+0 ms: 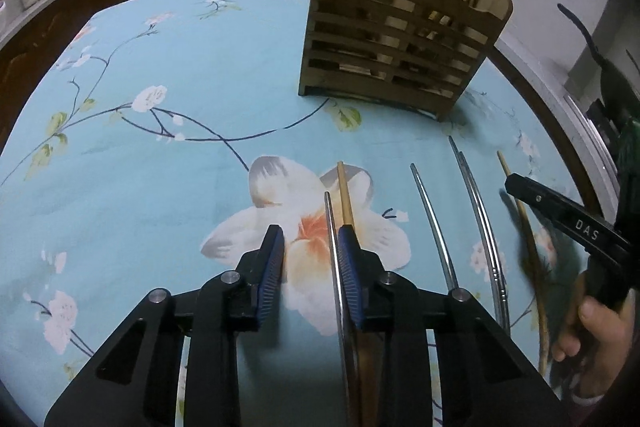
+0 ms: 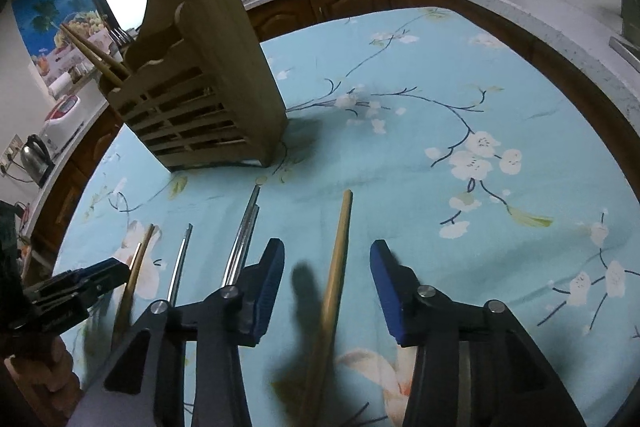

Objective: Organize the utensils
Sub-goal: 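Lift the chopstick with the right tool while the left tool carries its utensil to the caddy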

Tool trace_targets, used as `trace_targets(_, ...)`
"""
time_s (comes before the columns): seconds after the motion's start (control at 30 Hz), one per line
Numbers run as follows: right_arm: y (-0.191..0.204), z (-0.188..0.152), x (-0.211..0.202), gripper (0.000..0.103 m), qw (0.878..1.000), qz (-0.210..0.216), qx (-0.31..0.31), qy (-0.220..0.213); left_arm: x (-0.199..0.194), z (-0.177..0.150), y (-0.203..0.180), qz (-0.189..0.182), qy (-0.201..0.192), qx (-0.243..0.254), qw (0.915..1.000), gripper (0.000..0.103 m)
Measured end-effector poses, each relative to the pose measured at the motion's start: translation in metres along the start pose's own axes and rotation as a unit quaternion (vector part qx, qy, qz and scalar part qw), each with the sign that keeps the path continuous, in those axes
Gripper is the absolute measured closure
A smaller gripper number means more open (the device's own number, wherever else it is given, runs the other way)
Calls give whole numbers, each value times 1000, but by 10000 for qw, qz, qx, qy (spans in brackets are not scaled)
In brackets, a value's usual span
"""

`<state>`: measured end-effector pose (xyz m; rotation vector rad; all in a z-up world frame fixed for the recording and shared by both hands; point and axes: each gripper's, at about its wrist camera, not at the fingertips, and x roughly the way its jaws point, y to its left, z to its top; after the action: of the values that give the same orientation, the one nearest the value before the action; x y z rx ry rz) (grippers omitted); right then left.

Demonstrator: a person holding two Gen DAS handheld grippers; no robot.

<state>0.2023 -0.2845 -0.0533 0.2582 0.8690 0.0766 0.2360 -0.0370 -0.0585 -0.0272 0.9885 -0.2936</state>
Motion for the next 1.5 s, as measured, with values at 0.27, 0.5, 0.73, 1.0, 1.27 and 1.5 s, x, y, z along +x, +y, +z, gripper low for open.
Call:
trace_targets(0.27, 9, 8, 11, 62, 9993, -235, -303, 47, 8, 6, -14, 237, 85, 482, 9985, 85)
trace_targets(0.5, 26, 10, 20, 82, 9931, -686, -942, 103, 9, 6, -26, 288, 151, 800, 9963, 97)
trace_targets(0.73, 25, 12, 18, 97, 9958, -396, -808, 153, 11, 9, -23, 134, 89, 741, 9971, 99)
trace_targets(1.0, 23, 11, -38, 98, 9982, 462, -282, -256, -44, 8, 4, -463, -440, 114, 9979, 100)
trace_targets(1.27, 35, 22, -101, 98, 9922, 854, -254, -870, -124, 15, 1, -837, -1257, -27, 9885, 100)
trace_targets(1.5, 50, 31, -147, 98, 9836, 1005, -438, -1434, -157, 14, 7, -1058, -1555, -155, 9820, 99)
